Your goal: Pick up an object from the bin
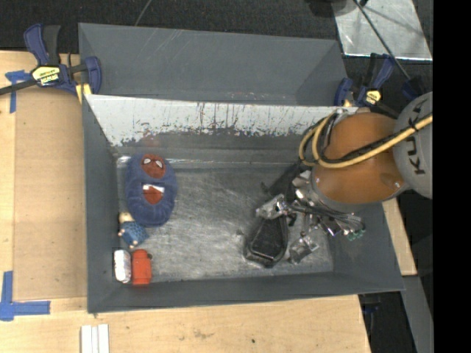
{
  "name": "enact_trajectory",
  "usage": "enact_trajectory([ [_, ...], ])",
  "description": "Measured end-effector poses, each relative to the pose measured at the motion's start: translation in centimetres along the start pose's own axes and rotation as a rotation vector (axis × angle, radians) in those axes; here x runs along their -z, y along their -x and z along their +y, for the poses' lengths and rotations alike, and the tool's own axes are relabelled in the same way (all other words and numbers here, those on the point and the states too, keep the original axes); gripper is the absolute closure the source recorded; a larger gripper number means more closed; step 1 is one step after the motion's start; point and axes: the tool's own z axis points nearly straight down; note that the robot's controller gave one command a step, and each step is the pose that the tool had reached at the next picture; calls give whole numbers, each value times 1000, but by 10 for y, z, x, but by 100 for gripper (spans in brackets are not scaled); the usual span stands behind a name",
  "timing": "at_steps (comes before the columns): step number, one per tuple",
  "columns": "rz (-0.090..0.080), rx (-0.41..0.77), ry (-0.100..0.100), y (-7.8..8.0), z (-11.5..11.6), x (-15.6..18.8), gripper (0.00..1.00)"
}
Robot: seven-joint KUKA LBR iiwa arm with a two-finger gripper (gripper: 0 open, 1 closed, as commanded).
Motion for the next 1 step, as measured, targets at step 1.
enact_trajectory([
  [1, 6, -491, 1, -8, -11, -5, 0],
])
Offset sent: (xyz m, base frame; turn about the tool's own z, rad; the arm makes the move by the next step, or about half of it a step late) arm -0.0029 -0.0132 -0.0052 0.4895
